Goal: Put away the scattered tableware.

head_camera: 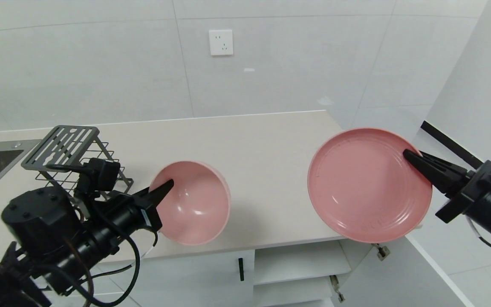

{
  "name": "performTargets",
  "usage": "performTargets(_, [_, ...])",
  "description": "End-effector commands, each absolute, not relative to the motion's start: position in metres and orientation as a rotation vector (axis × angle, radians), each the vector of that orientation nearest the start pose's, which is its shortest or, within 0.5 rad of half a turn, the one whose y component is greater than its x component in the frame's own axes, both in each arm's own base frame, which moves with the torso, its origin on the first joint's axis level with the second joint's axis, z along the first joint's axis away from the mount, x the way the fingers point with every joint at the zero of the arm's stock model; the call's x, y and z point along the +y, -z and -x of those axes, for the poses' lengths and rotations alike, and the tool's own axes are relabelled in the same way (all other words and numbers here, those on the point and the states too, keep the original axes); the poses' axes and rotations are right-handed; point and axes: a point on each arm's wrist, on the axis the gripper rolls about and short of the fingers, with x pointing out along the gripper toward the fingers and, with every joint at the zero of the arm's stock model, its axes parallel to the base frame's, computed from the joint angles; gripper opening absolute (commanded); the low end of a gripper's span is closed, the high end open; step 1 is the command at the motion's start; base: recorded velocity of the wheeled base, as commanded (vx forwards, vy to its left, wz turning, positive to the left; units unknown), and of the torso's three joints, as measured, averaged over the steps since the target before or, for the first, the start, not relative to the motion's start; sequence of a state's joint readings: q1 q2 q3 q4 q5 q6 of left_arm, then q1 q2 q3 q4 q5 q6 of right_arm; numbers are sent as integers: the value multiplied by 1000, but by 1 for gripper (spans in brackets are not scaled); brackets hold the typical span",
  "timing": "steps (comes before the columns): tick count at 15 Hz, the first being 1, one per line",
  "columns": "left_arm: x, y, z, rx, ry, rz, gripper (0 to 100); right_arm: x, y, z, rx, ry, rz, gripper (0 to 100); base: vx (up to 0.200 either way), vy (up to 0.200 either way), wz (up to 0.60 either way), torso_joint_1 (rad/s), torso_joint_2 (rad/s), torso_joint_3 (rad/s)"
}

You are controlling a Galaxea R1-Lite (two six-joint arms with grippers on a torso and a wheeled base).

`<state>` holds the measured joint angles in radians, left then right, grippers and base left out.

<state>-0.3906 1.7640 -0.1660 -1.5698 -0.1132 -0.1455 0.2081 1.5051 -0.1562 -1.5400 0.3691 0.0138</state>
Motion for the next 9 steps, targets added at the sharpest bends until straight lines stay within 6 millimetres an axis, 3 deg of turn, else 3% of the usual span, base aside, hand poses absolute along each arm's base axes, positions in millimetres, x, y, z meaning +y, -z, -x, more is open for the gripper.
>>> performTargets(1, [-83,-136,-194,-57,498,39,0,48,-165,-190,-206,-571,6,0,0,0,0,0,0,0])
performTargets(4, [-78,-145,-202,-114,462,-7,0,52,-157,-201,-186,-572,69,0,0,0,0,0,0,0])
performTargets(9, [-84,-157,-200,-172,486,5,0,58,-157,-199,-208,-597,138,0,0,0,0,0,0,0])
